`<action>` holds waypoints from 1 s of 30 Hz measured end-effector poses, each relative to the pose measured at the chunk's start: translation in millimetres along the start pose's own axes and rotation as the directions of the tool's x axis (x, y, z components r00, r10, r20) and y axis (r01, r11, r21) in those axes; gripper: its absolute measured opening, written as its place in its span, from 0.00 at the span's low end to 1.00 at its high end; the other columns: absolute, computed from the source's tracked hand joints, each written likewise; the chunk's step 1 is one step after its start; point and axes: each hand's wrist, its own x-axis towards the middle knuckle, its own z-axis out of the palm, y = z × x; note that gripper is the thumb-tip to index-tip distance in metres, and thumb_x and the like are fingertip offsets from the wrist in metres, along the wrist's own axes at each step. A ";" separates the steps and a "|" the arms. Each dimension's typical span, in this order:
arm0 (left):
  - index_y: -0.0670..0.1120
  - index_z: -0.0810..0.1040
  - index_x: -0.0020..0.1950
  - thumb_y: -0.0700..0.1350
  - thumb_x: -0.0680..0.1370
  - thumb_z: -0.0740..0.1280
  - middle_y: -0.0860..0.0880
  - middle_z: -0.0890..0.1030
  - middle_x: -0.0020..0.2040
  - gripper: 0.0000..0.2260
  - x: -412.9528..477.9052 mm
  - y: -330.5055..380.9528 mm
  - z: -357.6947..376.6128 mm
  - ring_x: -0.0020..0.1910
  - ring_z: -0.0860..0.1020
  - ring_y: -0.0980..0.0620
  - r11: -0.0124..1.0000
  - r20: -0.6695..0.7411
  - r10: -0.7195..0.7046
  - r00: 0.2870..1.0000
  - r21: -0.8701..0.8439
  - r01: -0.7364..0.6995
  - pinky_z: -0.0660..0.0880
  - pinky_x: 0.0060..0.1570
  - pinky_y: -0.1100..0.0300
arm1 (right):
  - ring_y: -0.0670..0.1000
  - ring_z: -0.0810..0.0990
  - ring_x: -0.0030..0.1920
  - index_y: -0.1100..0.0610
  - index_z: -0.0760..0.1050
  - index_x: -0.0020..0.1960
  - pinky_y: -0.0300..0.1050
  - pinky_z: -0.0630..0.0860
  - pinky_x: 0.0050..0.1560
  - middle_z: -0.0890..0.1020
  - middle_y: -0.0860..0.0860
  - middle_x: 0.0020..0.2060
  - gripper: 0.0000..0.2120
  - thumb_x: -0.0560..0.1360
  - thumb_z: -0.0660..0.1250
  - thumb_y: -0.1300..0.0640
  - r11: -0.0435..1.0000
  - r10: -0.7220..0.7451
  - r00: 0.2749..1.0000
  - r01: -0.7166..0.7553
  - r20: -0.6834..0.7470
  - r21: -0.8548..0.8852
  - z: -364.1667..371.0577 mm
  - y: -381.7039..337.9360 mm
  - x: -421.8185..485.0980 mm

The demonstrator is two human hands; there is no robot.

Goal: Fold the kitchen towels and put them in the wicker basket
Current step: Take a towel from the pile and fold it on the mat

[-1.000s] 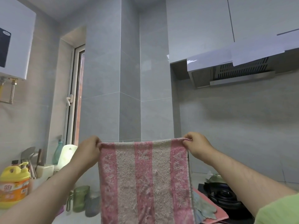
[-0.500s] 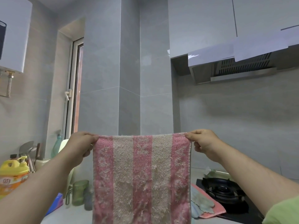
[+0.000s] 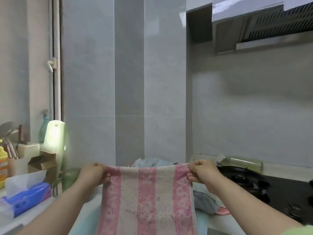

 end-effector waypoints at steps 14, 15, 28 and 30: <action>0.49 0.81 0.52 0.35 0.76 0.67 0.51 0.82 0.51 0.11 -24.0 -100.7 1.5 0.48 0.81 0.53 0.881 0.168 0.204 0.965 0.398 -0.255 0.78 0.53 0.55 | 0.50 0.81 0.40 0.55 0.77 0.59 0.46 0.79 0.41 0.81 0.50 0.53 0.13 0.75 0.65 0.64 0.976 -0.007 0.990 0.037 0.139 -0.213 28.7 112.2 14.5; 0.50 0.82 0.47 0.34 0.75 0.67 0.51 0.83 0.46 0.11 -38.3 -102.2 -5.6 0.41 0.81 0.57 0.854 0.209 0.213 0.954 0.434 -0.286 0.78 0.46 0.61 | 0.48 0.80 0.38 0.54 0.79 0.54 0.45 0.78 0.41 0.83 0.50 0.49 0.10 0.75 0.66 0.64 0.959 -0.030 0.987 0.073 0.156 -0.273 24.6 112.5 2.4; 0.69 0.77 0.45 0.66 0.60 0.70 0.72 0.70 0.56 0.15 -161.2 -148.9 -63.5 0.58 0.69 0.74 0.627 0.491 0.196 0.848 0.603 -0.494 0.63 0.57 0.74 | 0.38 0.74 0.56 0.35 0.76 0.41 0.33 0.69 0.59 0.76 0.37 0.51 0.07 0.63 0.71 0.41 0.790 -0.162 0.951 0.285 0.264 -0.542 -13.5 179.7 -153.1; 0.71 0.75 0.42 0.65 0.60 0.70 0.69 0.73 0.55 0.12 -166.1 -153.4 -65.9 0.57 0.73 0.68 0.600 0.456 0.260 0.851 0.615 -0.512 0.65 0.56 0.72 | 0.40 0.77 0.55 0.42 0.77 0.49 0.38 0.73 0.56 0.78 0.41 0.53 0.12 0.69 0.75 0.51 0.904 -0.054 0.987 0.114 0.154 -0.411 -13.9 186.4 -164.5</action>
